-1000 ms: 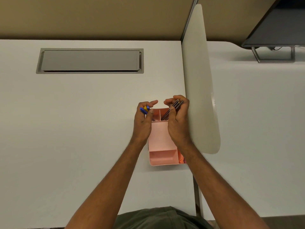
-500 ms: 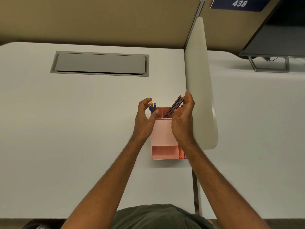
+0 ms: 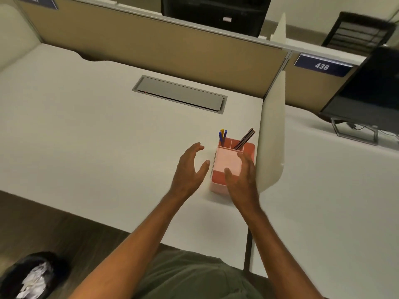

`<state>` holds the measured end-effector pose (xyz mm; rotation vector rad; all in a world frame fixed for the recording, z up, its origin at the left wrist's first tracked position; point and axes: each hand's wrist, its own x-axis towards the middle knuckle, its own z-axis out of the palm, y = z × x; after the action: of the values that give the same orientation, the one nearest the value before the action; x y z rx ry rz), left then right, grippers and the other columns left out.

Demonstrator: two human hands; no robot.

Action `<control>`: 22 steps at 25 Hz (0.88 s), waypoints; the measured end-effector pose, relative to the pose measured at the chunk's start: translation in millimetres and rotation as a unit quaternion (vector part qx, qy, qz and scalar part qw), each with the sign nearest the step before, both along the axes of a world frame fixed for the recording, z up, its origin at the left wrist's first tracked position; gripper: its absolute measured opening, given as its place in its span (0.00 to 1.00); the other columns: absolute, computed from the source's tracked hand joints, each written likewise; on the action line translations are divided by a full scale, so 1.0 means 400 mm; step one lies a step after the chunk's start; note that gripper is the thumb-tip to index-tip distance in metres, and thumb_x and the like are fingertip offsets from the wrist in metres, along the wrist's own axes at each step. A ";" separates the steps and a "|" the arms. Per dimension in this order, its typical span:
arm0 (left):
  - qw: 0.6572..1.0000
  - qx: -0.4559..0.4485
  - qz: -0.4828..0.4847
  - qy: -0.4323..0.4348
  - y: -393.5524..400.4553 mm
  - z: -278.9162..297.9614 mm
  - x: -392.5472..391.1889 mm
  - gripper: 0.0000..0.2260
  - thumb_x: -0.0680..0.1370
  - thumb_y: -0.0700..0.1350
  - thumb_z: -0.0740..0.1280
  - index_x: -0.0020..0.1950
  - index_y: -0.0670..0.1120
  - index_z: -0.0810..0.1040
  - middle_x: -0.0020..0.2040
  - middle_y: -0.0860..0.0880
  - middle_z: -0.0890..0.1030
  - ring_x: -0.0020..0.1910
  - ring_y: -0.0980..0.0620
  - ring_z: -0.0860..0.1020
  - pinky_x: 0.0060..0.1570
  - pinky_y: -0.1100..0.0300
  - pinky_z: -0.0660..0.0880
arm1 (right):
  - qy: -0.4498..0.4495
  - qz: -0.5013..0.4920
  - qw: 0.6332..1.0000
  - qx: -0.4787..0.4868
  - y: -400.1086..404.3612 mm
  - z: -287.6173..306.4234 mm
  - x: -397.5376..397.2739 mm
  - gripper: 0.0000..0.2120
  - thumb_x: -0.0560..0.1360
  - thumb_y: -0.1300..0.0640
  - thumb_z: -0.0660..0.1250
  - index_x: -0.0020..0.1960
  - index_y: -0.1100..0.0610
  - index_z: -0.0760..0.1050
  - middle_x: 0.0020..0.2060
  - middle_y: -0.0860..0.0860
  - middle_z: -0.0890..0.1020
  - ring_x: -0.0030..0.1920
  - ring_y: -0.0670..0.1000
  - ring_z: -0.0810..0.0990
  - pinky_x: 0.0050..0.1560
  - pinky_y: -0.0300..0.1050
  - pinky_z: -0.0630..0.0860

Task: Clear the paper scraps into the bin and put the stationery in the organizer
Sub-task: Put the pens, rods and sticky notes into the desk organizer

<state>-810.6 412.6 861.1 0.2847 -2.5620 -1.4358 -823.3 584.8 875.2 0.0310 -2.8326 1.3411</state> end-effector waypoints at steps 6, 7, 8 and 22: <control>0.998 -0.058 0.024 0.012 0.009 0.024 0.295 0.24 0.80 0.57 0.66 0.74 0.59 0.64 0.76 0.57 0.67 0.74 0.59 0.66 0.70 0.57 0.67 | 0.031 0.080 0.995 0.049 0.050 -0.008 0.227 0.34 0.79 0.47 0.69 0.79 0.50 0.56 0.79 0.52 0.61 0.77 0.56 0.64 0.69 0.55 0.71; 0.998 -0.060 0.029 0.003 0.016 0.026 0.348 0.23 0.80 0.58 0.65 0.74 0.59 0.64 0.77 0.57 0.66 0.75 0.57 0.65 0.71 0.56 0.66 | 0.024 0.086 0.995 0.051 0.058 -0.009 0.267 0.34 0.79 0.45 0.68 0.79 0.49 0.56 0.80 0.51 0.60 0.78 0.55 0.63 0.71 0.55 0.69; 0.998 -0.060 0.035 -0.008 0.024 0.027 0.405 0.23 0.80 0.59 0.64 0.74 0.59 0.64 0.78 0.58 0.65 0.75 0.56 0.64 0.71 0.56 0.65 | 0.020 0.091 0.994 0.054 0.067 -0.012 0.312 0.34 0.80 0.43 0.67 0.79 0.47 0.55 0.80 0.49 0.59 0.79 0.54 0.62 0.72 0.55 0.67; 0.986 -0.046 0.154 -0.035 0.000 -0.023 1.178 0.20 0.79 0.48 0.69 0.70 0.49 0.72 0.72 0.50 0.72 0.71 0.52 0.71 0.71 0.47 0.69 | -0.008 0.161 0.987 0.003 0.104 -0.069 0.933 0.24 0.81 0.47 0.66 0.74 0.42 0.64 0.79 0.43 0.60 0.78 0.41 0.55 0.72 0.43 0.58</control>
<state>-339.3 412.6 852.0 0.6934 -2.4903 -1.2114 -450.1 626.3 847.6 0.5007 -2.9368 1.3859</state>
